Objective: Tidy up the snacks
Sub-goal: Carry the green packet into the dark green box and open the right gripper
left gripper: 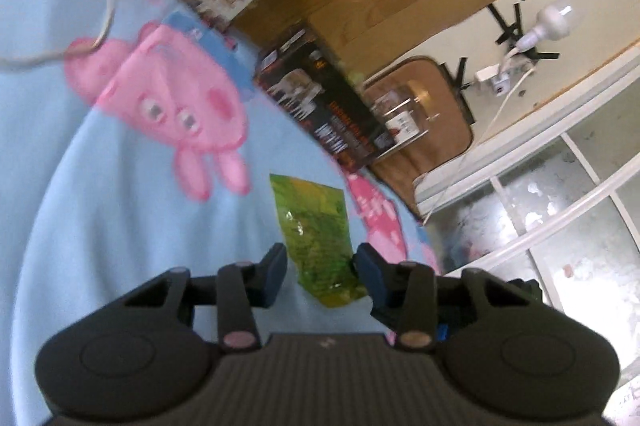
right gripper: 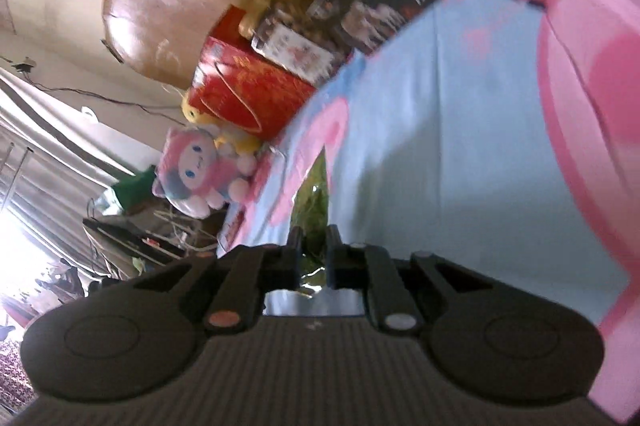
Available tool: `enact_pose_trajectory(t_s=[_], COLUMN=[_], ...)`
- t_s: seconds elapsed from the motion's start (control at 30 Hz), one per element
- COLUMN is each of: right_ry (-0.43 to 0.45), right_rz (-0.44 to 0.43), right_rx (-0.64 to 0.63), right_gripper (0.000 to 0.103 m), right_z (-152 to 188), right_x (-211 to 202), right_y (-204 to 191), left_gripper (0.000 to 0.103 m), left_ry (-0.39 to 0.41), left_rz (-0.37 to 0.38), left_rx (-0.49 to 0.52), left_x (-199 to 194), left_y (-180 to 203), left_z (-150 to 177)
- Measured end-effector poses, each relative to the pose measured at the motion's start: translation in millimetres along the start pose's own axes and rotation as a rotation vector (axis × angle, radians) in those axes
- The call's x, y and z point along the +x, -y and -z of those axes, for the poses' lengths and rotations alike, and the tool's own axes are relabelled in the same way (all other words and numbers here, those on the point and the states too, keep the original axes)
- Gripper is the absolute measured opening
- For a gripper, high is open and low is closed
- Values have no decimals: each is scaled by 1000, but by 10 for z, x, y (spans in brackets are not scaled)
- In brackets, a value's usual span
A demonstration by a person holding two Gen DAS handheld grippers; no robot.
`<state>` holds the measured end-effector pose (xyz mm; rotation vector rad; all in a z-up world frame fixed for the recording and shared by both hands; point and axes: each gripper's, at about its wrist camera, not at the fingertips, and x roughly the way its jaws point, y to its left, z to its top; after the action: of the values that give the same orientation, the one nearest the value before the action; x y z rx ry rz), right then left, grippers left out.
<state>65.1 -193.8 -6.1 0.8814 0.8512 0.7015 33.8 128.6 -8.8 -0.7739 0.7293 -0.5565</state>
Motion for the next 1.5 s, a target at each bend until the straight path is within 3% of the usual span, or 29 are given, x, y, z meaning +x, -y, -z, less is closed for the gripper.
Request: enact_pose_trajectory(t_s=[0.3,0.63,0.77,0.87,1.1,1.17,1.23,1.3,1.4,1.5], right_ry=[82,213,318,381,543,512,417,405,419,452], right_rz=[-1,38,146,325,339,362,379,403,310,313], right_rx=[-90,-199,-281,-398,-456,-451,-451,-513,-468,-485], right_gripper=[13,13,16,17,17,17,16,17,17,18], right_z=[-475,-1320,-1616,-1620,-1552,-1584,-1646,-1594,-1529,-1428], right_x=[52,286,485,666,391,421,565,631,517,413], right_y=[-144,-248,-228,-190,-117,-62,10,-46,-73,-176], left_gripper=[39,39,39,39,39,39,39,42,42,42], left_ry=[10,55,39,26,75,89,119,137,137,112], left_rz=[-39,-70,-124,-176,-126,-109,-109,-132,-199,-272], left_rx=[102,235,276,250,237,229,233,242,271,322], left_x=[429,1140,1605,1791,1590,1459,1275,1122,937,830], left_y=[283,674,674,561,508,514,535,569,602,646], left_z=[-572,-1554,-1795,-1817,-1690,-1652,-1590,-1508,-1312,-1058])
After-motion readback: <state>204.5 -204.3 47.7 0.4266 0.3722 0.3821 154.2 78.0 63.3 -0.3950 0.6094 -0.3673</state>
